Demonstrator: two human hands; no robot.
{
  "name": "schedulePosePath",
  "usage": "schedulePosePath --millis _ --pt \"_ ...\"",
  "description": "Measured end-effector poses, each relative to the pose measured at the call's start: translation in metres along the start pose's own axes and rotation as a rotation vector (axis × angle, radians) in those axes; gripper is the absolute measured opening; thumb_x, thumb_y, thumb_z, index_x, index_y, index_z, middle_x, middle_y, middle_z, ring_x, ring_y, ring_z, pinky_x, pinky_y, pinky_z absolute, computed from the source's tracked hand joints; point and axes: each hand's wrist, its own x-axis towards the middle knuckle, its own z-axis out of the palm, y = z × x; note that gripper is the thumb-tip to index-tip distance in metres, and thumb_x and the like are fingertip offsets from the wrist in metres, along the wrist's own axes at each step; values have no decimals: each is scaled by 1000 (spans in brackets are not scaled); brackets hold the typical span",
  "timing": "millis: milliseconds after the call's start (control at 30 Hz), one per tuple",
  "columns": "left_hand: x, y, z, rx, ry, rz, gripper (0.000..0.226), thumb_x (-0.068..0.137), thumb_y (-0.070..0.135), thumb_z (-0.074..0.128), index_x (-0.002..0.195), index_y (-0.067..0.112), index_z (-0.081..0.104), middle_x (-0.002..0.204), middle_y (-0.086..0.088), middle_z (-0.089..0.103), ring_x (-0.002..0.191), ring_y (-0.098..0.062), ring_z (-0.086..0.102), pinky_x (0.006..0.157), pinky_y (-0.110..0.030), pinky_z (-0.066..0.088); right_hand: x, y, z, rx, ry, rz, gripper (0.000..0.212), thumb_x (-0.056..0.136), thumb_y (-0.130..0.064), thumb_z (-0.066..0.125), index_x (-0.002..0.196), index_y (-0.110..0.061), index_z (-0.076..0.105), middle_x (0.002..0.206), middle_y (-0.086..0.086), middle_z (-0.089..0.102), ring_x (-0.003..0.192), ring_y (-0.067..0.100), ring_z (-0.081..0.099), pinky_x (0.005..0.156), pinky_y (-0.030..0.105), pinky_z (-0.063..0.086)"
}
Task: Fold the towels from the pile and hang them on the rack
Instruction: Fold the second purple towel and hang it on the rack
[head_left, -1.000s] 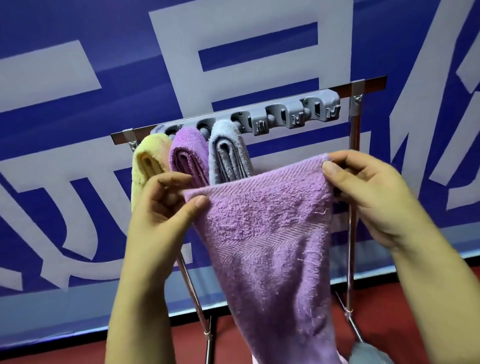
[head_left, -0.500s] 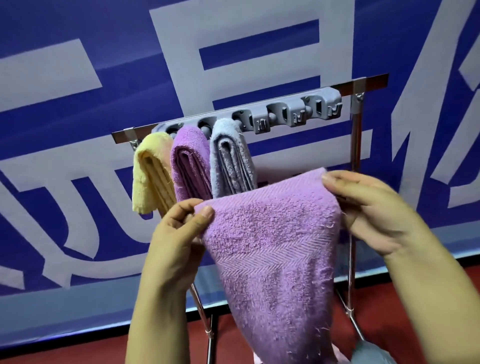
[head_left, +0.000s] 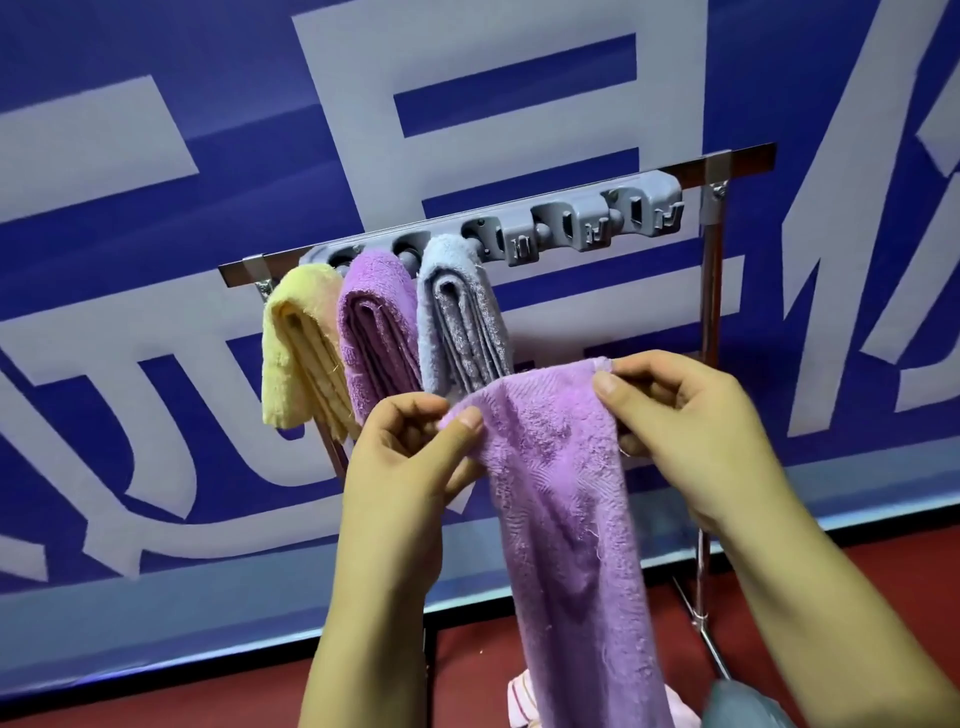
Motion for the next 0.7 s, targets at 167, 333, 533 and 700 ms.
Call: schedulePosePath --millis 167,333,533,700 --pt "-9 4 9 103 -35 85 17 82 -5 65 86 9 57 63 6 58 60 -9 58 63 -27 59 -13 -9 8 -223 -41 -201 17 78 -17 71 76 -34 68 80 -13 70 76 -5 62 69 4 44" --pt "-14 5 9 188 -83 153 19 75 6 74 77 20 61 73 -1 60 68 -16 59 77 -44 59 -20 -12 13 -269 -106 -254 14 75 -17 74 81 -29 73 83 -9 65 80 0 60 68 10 47" --pt "-18 7 12 248 -104 190 15 69 16 72 75 26 63 80 -5 66 76 -23 63 87 -56 53 -24 -16 14 -258 -137 -266 16 75 -18 74 87 -28 75 80 -5 65 77 6 61 68 20 51" --pt "-21 9 13 265 -114 198 15 70 18 72 75 28 63 80 -1 69 79 -24 67 85 -48 56 -26 -18 15 -260 -144 -292 17 75 -16 74 89 -25 76 79 -6 64 78 5 60 66 9 44"
